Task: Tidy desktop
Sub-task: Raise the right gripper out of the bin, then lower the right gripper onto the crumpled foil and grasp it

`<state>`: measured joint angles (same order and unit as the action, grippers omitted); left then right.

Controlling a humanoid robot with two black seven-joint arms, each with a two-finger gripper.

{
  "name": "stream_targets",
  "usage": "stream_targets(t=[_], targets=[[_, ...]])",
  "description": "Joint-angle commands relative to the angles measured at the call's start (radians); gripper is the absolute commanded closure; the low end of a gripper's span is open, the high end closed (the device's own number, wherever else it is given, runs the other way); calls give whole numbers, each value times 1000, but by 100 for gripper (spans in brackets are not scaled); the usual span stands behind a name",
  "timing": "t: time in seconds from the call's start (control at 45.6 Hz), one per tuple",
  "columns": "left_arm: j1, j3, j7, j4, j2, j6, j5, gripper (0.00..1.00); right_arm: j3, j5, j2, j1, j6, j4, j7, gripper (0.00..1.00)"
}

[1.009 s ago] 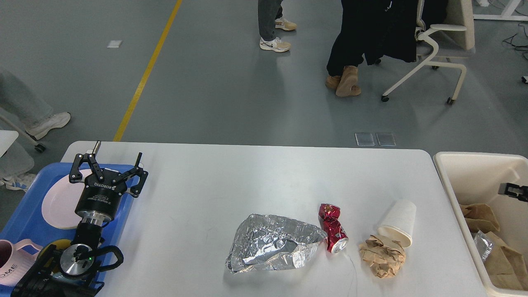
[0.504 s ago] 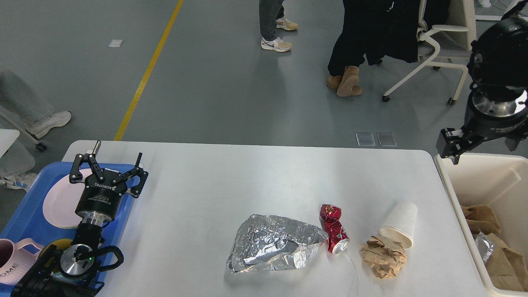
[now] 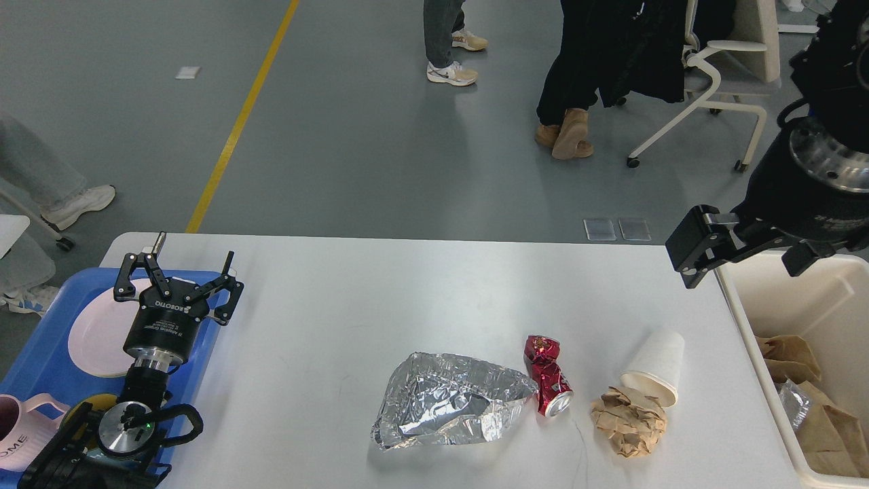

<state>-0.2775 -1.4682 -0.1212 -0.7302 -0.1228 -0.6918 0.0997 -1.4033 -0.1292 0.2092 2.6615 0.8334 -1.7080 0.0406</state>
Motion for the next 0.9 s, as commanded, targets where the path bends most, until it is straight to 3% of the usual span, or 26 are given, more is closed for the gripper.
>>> stream_targets(t=[0.0,0.285,0.417,0.548,0.68,0.79,0.877], targets=[[0,0,0,0,0,0,0,4,4,-1,2,-5,0,1,2,0],[0,0,0,0,0,0,0,4,15,-4,2,-49,1,-1,2,0],[0,0,0,0,0,0,0,4,116,11,2,-135,-19,10,2,0],[0,0,0,0,0,0,0,4,247,29,-4,-349,-198,31,7,0],[0,0,0,0,0,-2,0,4,339,123,-7,-602,-396,99,51,2],[0,0,0,0,0,-2,0,4,391,183,-27,-767,-490,183,97,2],[0,0,0,0,0,-2,0,4,440,187,-62,-866,-522,244,101,2]])
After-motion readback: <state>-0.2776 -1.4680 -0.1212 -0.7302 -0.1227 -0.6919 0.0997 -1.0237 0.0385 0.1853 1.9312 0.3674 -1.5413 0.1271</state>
